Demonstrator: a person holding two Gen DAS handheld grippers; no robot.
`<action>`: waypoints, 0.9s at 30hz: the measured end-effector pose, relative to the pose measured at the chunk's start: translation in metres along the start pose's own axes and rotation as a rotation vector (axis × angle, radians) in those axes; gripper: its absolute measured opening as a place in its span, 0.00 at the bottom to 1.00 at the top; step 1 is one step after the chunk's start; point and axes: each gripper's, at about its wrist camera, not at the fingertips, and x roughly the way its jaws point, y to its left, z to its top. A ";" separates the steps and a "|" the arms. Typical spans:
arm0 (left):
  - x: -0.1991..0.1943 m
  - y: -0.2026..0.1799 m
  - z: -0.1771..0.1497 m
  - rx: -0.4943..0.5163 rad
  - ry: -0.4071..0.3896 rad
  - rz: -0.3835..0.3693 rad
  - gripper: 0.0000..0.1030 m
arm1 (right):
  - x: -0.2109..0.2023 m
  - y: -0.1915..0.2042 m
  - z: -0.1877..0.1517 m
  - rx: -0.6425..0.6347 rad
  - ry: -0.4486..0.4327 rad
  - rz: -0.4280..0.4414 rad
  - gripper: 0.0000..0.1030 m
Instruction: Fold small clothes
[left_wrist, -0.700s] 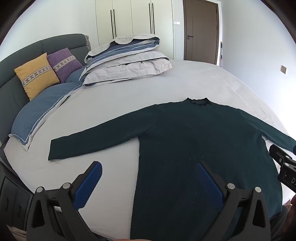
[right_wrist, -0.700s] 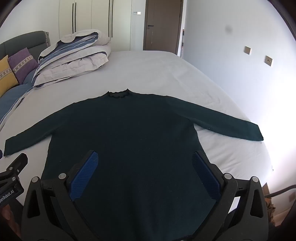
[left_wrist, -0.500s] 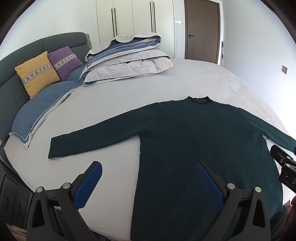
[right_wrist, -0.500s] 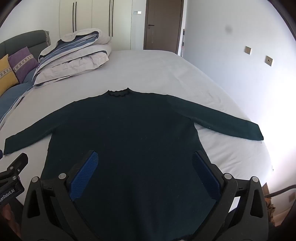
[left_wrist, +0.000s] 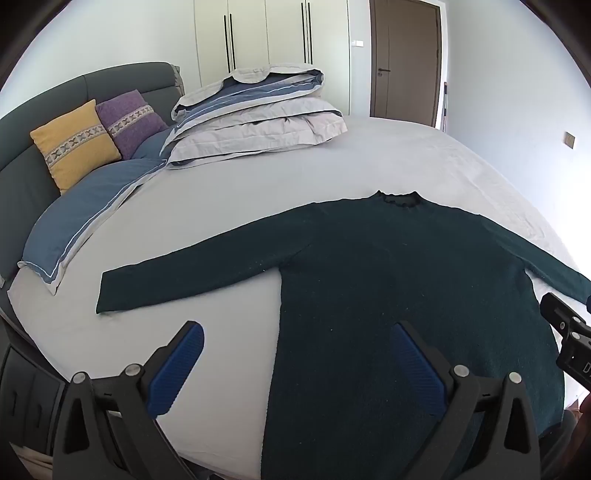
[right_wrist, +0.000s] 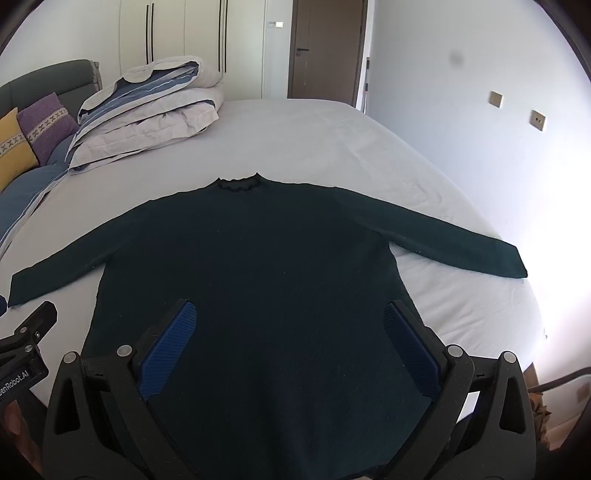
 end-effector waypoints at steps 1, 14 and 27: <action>0.000 0.000 0.000 -0.001 0.000 0.000 1.00 | 0.001 0.000 -0.001 0.000 0.001 0.000 1.00; -0.001 0.003 -0.001 -0.002 0.000 0.001 1.00 | 0.000 0.006 -0.012 -0.005 0.000 0.004 1.00; -0.002 0.005 -0.001 -0.003 0.000 0.002 1.00 | 0.000 0.006 -0.011 -0.005 0.002 0.006 1.00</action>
